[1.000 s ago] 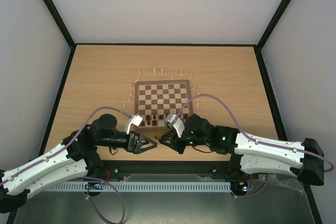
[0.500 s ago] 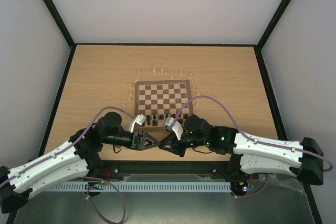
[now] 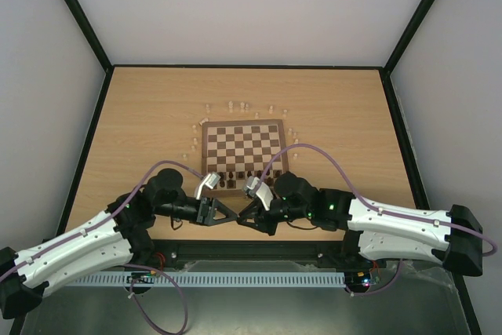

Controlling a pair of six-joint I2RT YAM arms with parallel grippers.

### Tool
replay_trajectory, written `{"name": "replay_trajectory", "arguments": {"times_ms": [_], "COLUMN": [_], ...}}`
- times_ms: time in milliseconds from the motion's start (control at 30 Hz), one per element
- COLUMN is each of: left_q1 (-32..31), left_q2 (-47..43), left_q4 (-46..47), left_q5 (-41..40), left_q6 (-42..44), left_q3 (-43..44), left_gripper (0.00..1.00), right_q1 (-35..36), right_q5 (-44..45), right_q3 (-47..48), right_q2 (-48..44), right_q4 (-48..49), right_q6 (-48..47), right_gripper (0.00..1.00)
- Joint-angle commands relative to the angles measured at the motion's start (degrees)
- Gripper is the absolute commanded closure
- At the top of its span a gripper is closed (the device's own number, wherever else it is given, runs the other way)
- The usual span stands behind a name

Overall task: Set up the chess pieces on the board
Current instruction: Place the chess piece on the chessboard.

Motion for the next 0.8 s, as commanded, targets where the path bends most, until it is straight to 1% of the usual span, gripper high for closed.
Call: {"name": "replay_trajectory", "arguments": {"times_ms": [0, 167, 433, 633, 767], "left_q1": [0.3, 0.3, 0.3, 0.3, 0.3], "left_q2": [0.3, 0.6, 2.0, 2.7, 2.8], "left_q4": [1.5, 1.4, 1.6, 2.4, 2.7], "left_q5": [1.7, 1.5, 1.2, 1.3, 1.3], "left_q6": [-0.4, -0.4, 0.1, 0.0, -0.2], "left_q3": [-0.7, -0.9, -1.0, -0.9, -0.9], "left_gripper": [0.52, 0.56, 0.57, 0.68, 0.72], "right_q1": [0.4, 0.4, 0.4, 0.4, 0.4], "right_q5": [-0.4, 0.1, -0.2, 0.0, 0.0], "right_q3": [-0.7, -0.7, -0.8, -1.0, -1.1], "right_q2": [0.2, -0.2, -0.1, -0.2, -0.1], "right_q4": [0.4, 0.4, 1.0, 1.1, 1.2], "right_q6": [-0.7, -0.6, -0.8, -0.8, -0.8], "right_gripper": [0.80, 0.80, 0.80, 0.80, 0.80]}}
